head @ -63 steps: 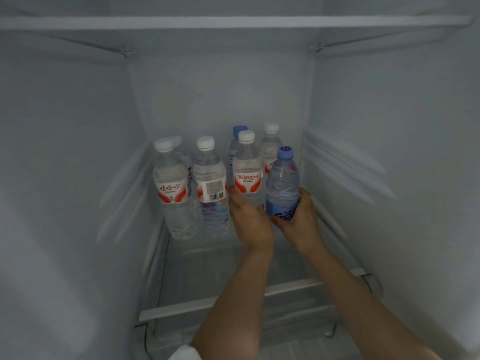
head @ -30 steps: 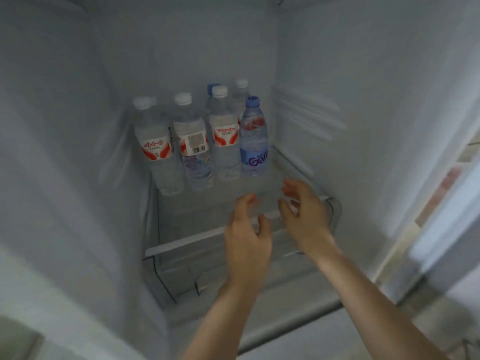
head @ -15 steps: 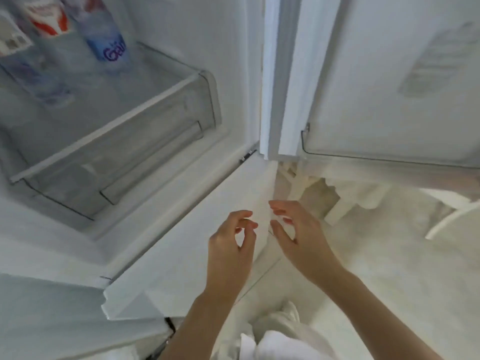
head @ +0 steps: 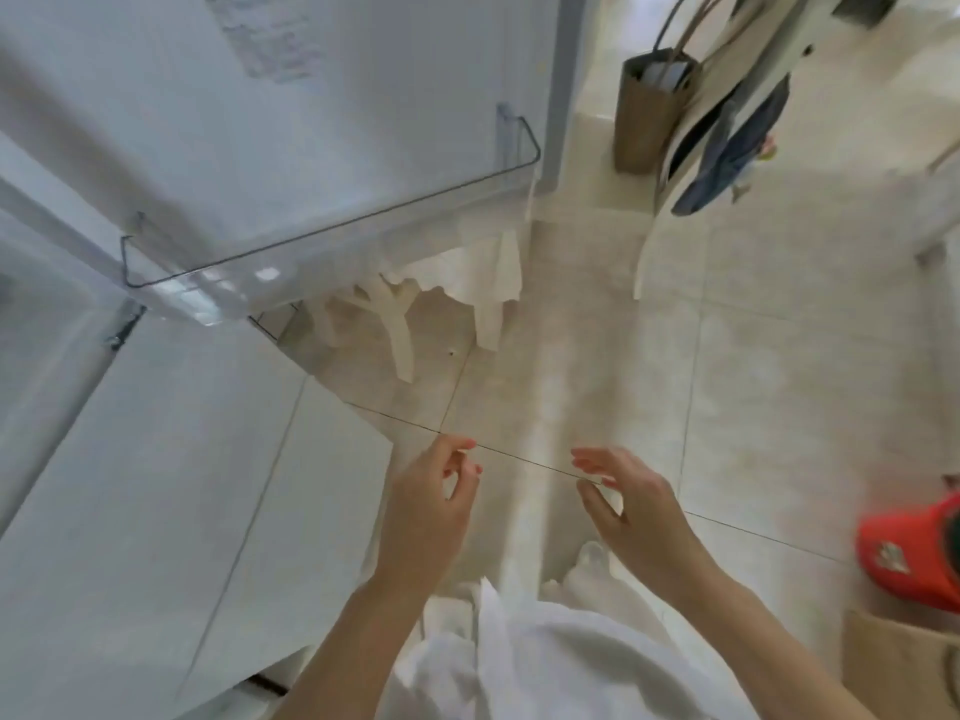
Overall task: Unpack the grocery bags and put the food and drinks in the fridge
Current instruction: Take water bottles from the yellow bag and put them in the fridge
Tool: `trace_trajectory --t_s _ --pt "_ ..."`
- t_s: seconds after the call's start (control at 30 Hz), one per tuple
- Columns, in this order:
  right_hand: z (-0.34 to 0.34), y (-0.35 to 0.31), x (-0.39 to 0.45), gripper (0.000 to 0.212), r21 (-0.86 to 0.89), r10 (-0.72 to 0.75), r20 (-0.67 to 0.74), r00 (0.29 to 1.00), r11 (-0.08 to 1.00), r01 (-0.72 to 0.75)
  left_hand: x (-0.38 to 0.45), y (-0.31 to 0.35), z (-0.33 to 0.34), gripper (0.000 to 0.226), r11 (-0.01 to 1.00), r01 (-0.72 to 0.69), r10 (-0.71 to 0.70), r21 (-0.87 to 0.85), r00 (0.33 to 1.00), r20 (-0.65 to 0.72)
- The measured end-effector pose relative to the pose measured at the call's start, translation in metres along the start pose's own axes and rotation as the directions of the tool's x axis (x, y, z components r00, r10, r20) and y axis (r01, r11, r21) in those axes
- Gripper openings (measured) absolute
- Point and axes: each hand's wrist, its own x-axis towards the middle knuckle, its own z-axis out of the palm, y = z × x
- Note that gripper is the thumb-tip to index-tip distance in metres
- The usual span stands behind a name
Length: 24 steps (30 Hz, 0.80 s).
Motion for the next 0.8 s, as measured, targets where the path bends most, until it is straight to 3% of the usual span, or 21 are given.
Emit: trace_trajectory --t_s 0.33,0.57,0.8 --pt "-0.138 0.108 0.036 0.028 -0.06 0.142 -0.006 0.99 0.988 -0.142 0.059 0.107 0.167 0.012 0.996 -0.084 0.072 0.041 0.968 0.241" --pt "-0.181 0.142 0.094 0.031 -0.104 0.211 0.082 0.974 0.974 -0.203 0.109 0.127 0.196 0.012 0.994 -0.037 0.003 0.098 0.947 0.322" --pt "-0.197 0.144 0.201 0.032 -0.113 0.182 0.116 0.977 0.979 -0.169 0.206 0.132 0.195 0.016 0.992 0.04 -0.067 0.116 0.968 0.24"
